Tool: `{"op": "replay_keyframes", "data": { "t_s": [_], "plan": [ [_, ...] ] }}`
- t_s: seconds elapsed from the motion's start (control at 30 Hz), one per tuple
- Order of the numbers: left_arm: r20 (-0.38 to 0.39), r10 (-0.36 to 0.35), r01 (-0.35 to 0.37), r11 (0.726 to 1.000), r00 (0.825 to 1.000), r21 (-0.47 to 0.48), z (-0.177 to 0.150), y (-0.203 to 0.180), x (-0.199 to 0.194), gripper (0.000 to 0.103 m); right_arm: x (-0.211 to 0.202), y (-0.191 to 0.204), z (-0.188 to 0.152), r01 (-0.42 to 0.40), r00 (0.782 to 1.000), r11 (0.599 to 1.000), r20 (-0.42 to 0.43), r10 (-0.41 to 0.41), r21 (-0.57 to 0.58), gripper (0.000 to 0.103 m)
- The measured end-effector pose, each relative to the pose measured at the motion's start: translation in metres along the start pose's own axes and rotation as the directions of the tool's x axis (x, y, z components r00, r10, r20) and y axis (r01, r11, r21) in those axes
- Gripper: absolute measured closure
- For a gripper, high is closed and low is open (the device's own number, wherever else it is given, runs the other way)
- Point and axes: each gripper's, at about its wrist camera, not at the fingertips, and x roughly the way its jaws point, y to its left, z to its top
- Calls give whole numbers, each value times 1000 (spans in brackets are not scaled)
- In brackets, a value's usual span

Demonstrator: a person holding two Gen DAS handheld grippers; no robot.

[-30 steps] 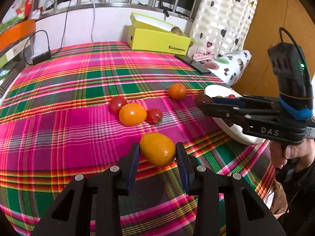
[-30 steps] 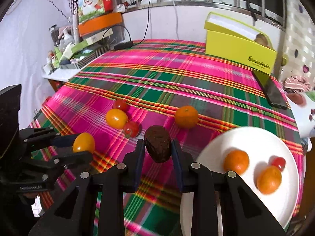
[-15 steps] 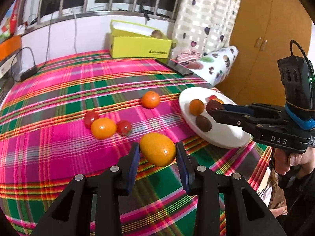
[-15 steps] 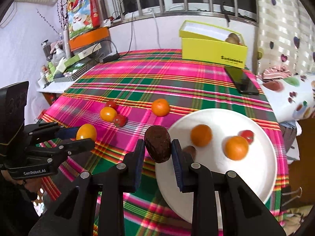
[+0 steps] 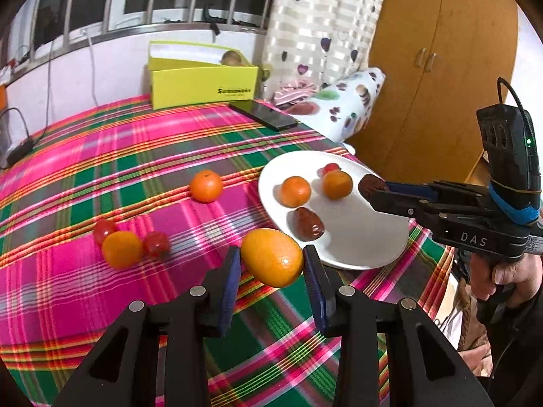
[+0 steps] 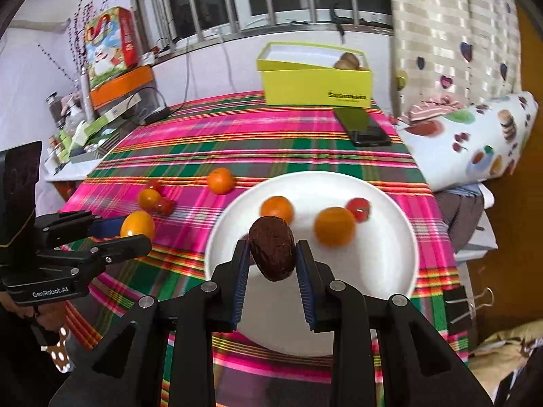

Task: Organize fruits
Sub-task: 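Carry the yellow-orange fruit over the plate with the left tool while the right tool carries the date there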

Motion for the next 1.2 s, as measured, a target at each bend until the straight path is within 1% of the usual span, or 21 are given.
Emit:
{"op": "replay_keyframes", "data": {
  "t_s": [0.27,0.57,0.93,1.2],
  "plan": [
    [-14,-38,38,998,999,51,8,-22,13,57,-3,-24,-8,43,999,998,-7,-43,49,74],
    [-27,-93,96,989,995,115,22,-50,35,57,-1,-45,-10,82,997,994,-17,-81,78,74],
    [-45,-121,126,981,992,148,41,-58,62,57,13,-68,-5,109,993,990,-47,-105,91,74],
    [-85,-128,141,974,988,178,44,-61,84,57,28,-76,1,108,992,991,-72,-102,79,74]
  ]
}}
